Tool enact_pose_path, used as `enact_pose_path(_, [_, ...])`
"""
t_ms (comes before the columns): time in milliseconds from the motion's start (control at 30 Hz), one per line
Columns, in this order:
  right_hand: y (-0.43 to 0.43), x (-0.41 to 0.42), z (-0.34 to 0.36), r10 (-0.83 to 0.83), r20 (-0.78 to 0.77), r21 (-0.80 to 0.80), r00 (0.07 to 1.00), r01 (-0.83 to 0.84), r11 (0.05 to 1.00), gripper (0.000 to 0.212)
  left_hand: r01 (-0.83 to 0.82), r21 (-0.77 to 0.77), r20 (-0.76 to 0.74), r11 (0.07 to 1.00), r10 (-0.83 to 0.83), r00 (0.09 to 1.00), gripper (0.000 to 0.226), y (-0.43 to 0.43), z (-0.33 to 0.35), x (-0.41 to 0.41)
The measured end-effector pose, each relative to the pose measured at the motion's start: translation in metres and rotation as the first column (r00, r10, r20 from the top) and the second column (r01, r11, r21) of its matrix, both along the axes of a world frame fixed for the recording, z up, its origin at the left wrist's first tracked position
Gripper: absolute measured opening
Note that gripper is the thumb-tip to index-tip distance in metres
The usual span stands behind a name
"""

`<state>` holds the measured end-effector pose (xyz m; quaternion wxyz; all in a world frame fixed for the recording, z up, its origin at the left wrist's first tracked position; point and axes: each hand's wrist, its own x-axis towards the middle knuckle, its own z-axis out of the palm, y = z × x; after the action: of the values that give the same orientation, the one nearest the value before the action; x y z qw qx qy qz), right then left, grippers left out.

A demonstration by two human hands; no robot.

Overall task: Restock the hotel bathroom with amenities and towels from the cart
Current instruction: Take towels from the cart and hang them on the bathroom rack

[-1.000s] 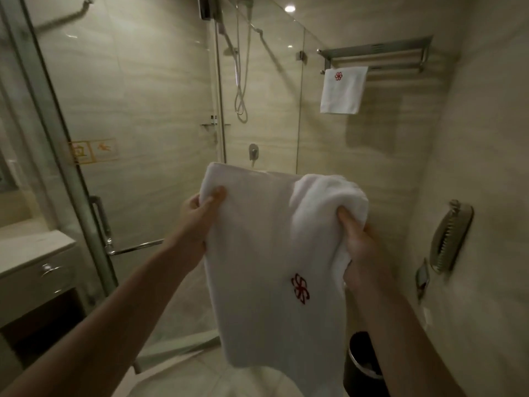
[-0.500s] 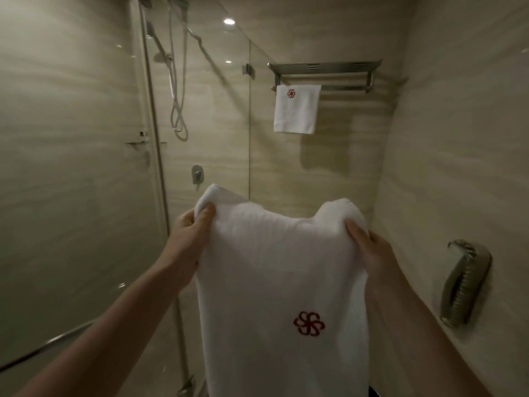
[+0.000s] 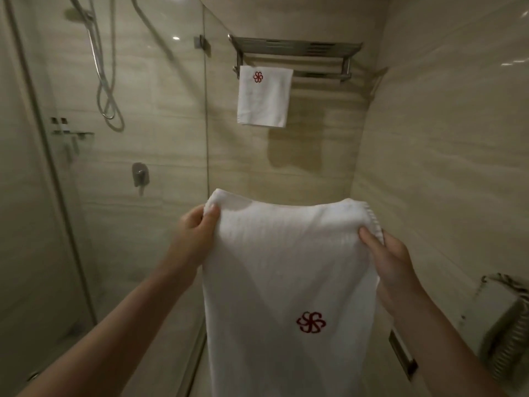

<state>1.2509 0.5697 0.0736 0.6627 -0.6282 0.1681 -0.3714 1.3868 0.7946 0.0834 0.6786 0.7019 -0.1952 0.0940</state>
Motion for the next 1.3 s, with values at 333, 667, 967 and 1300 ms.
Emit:
enact_pose_path(333, [-0.136, 0.118, 0.007, 0.035, 0.007, -0.073, 0.999, -0.035, 0.997, 0.014, 0.148, 0.041, -0.070, 0.988, -0.145, 0.987, 0.025, -0.120, 0.016, 0.138])
enact_pose_path(667, [-0.247, 0.246, 0.032, -0.164, -0.058, -0.448, 0.985, 0.121, 0.886, 0.023, 0.193, -0.026, -0.117, 0.981, -0.195, 0.974, 0.029, -0.213, 0.038, 0.275])
enact_pose_path(967, [-0.323, 0.373, 0.097, -0.127, -0.068, -0.323, 0.990, 0.099, 0.941, 0.020, 0.295, -0.096, -0.117, 0.951, -0.305, 0.945, 0.029, -0.288, 0.098, 0.408])
enact_pose_path(1300, [-0.393, 0.490, 0.168, -0.125, 0.040, -0.120, 0.991, 0.129, 0.984, 0.021, 0.439, -0.161, -0.027, 0.884, -0.448, 0.893, 0.019, -0.369, 0.180, 0.526])
